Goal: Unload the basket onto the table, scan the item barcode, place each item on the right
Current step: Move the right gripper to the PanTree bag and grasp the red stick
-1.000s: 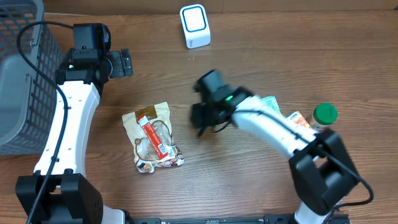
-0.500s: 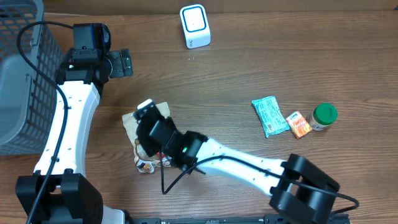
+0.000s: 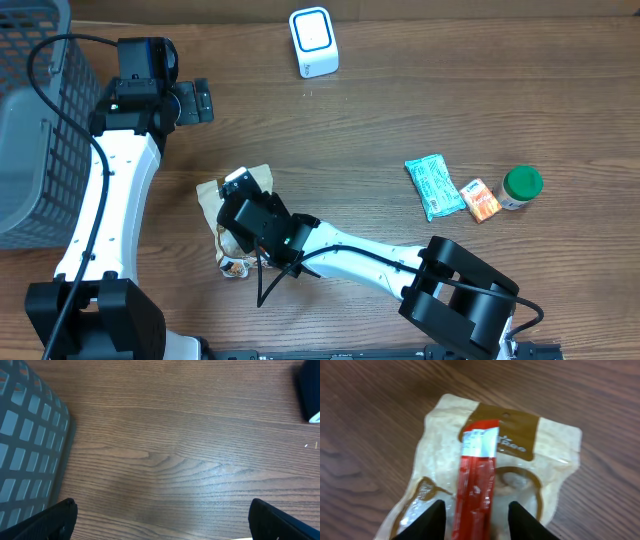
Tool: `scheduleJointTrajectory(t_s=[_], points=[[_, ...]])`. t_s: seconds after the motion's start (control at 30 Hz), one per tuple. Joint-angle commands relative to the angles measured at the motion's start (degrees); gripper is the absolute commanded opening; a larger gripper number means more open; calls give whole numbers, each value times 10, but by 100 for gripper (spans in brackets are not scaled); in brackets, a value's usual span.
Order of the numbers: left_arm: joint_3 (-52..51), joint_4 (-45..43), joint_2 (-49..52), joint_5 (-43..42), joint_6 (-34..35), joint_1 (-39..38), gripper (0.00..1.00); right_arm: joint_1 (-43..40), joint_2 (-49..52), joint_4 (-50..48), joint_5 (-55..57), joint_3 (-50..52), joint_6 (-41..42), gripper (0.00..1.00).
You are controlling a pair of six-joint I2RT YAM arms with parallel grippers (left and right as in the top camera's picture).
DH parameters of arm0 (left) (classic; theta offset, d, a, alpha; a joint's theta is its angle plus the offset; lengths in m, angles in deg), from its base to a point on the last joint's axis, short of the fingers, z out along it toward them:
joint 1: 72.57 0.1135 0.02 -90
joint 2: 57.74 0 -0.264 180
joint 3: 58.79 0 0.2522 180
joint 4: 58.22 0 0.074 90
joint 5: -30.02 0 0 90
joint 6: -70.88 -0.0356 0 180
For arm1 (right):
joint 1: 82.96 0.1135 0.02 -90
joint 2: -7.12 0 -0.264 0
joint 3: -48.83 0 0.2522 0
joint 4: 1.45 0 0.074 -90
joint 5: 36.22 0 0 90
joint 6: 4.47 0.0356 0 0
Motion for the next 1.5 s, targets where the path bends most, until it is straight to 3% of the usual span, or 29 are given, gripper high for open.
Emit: scheduleJointTrajectory(t_s=[0.0,0.97,1.13,1.3,1.4,1.47], points=[[1,-1,0,7,4,1,100,-1,3,-5,-27,-9,-2,39],[1,-1,0,7,4,1,100,-5,32,-2,-27,-9,1,38],[1,-1,0,7,4,1,100,-5,33,-4,-47,-9,3,35],[1,-1,0,7,4,1,100,-6,33,-10,-47,-9,3,27],[1,-1,0,7,4,1,100,-7,33,-11,-47,-9,15,18],[1,-1,0,7,4,1,100,-9,33,-11,-48,-9,23,18]])
